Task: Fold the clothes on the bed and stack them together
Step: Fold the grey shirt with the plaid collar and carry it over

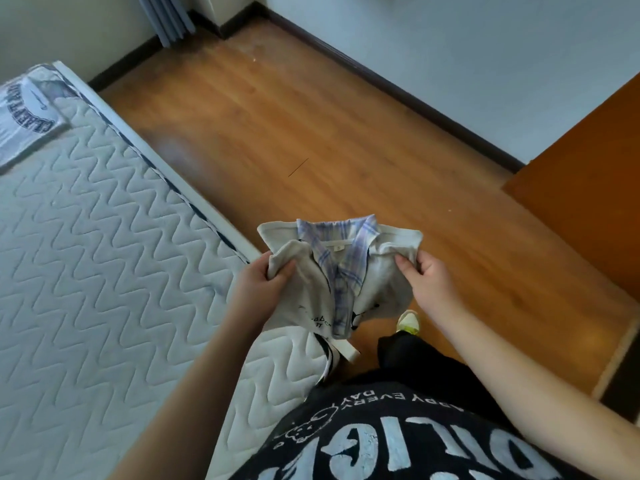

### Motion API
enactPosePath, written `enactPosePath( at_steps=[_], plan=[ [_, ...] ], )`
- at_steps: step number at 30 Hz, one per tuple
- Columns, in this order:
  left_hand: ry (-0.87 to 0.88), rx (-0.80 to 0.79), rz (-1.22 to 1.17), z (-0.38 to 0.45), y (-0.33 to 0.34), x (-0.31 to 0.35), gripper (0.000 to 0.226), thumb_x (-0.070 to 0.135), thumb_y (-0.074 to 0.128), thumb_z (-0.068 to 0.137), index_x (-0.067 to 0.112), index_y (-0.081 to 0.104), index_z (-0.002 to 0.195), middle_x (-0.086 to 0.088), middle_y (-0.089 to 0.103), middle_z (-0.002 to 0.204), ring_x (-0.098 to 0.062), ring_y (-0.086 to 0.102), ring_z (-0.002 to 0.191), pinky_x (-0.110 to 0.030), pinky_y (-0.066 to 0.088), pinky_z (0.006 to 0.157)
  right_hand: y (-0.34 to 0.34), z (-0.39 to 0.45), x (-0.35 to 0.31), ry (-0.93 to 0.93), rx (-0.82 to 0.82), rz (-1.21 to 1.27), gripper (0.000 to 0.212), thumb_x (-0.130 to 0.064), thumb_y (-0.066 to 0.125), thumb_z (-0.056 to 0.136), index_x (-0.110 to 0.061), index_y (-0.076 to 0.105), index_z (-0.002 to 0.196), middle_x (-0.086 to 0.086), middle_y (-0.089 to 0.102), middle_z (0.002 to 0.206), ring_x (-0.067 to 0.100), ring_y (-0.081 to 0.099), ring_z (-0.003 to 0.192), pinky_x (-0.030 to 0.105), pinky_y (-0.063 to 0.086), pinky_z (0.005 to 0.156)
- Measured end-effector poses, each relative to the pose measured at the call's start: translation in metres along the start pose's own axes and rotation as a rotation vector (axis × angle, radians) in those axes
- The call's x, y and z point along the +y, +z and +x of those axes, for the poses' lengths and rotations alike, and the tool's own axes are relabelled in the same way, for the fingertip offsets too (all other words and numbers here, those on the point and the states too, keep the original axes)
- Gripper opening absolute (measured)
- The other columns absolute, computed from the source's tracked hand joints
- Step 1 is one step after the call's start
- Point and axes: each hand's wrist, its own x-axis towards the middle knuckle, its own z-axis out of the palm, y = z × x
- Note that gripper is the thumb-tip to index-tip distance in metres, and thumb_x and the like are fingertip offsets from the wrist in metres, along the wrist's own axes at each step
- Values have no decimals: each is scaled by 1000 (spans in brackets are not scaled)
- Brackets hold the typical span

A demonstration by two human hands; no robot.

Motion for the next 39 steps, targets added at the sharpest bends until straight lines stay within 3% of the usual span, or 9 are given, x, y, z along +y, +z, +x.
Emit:
enactPosePath(
  at_steps=[8,17,20,24,28,31,34,36,39],
  plan=[
    [-41,-3,-10,64,81,62,24,53,66,77,33,71,89,3,75,89,-19,71,89,-53,56,86,-108,92,-14,51,-51,-6,22,-38,60,95,-57,66,86,-27,71,91,-7,66,82,25,46,70],
    [33,22,68,112,134,135,18,49,58,86,36,67,94,9,72,87,-11,67,83,-37,55,74,-160,189,-35,15,-100,-7,4,-42,67,89,-39,69,86,-22,73,88,-4,68,80,22,51,70],
    [17,94,7,122,127,141,12,44,62,87,35,67,91,7,73,88,-7,68,80,-30,51,71,-152,212,-47,-28,-132,-20,11,-41,67,89,-50,67,84,-26,71,83,-9,65,76,9,46,61],
    [4,133,-22,132,112,138,12,43,64,86,32,68,88,4,73,87,-7,69,79,-27,53,68,-134,238,-60,-47,-206,-35,5,-44,64,90,-49,68,90,-23,72,87,-7,66,79,21,44,66],
    [-48,155,-133,145,83,130,15,40,71,82,27,71,90,-3,74,90,-20,72,86,-40,61,76,-99,267,-82,-79,-244,-57,15,-36,66,91,-50,69,87,-22,73,83,-8,65,74,26,43,68],
    [-72,133,-186,162,55,120,20,41,75,78,26,72,93,-6,75,92,-25,72,89,-44,60,81,-67,293,-102,-114,-303,-102,5,-46,68,87,-42,70,88,-16,74,82,1,65,73,32,48,67],
    [-104,174,-276,184,23,110,16,36,75,81,25,72,92,-6,76,94,-24,73,90,-40,60,79,-29,319,-131,-146,-382,-122,40,-63,69,75,-25,72,89,-1,75,84,8,66,73,29,49,66],
    [-133,215,-326,197,4,108,10,33,74,83,26,73,91,-4,76,94,-23,73,90,-37,59,78,-8,336,-149,-145,-404,-106,45,-55,72,72,-12,70,85,8,73,81,15,63,71,30,48,63],
    [-165,276,-356,216,-35,108,4,28,73,86,30,73,90,-1,76,93,-19,73,88,-38,59,78,32,358,-177,-129,-442,-109,32,-48,72,73,-18,72,83,2,75,82,18,69,74,28,53,63]
  ],
)
